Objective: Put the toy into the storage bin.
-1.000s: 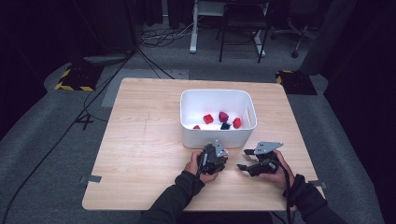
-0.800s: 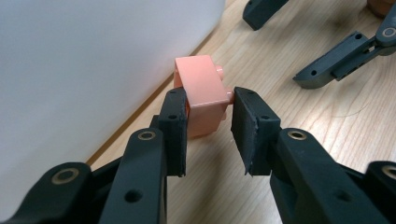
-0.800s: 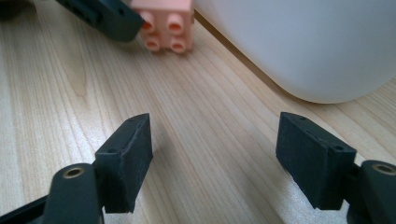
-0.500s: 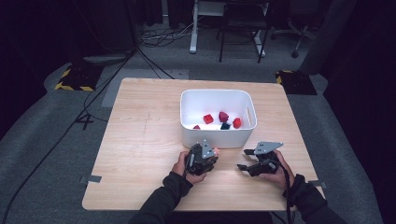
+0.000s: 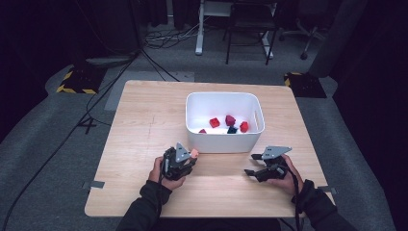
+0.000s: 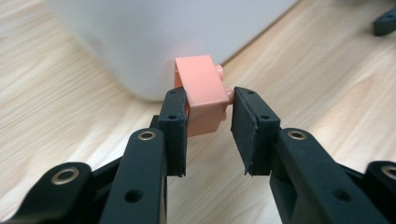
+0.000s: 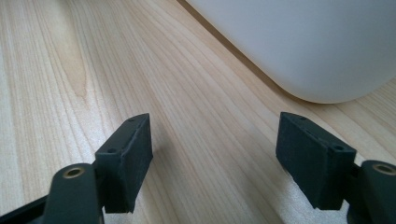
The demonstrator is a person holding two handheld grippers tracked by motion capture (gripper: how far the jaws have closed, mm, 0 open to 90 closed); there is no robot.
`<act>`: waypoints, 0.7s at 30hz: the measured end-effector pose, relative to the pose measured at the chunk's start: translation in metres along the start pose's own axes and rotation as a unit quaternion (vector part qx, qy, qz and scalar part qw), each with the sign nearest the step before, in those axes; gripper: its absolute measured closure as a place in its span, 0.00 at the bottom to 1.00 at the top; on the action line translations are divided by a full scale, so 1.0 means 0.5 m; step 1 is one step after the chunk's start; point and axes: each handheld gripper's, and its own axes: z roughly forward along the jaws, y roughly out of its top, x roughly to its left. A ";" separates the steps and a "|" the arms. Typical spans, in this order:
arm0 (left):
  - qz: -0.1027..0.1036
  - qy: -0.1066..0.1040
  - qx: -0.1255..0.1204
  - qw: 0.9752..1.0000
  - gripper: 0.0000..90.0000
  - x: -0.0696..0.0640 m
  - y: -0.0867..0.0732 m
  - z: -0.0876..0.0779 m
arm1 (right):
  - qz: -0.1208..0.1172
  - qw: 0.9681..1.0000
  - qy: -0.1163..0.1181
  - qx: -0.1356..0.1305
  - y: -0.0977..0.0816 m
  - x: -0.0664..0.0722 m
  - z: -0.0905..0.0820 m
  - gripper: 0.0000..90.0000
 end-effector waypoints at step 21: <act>-0.057 0.062 -0.010 0.996 0.74 0.108 -0.020 -0.039 | 0.000 1.000 0.000 0.000 0.000 0.000 0.000 0.30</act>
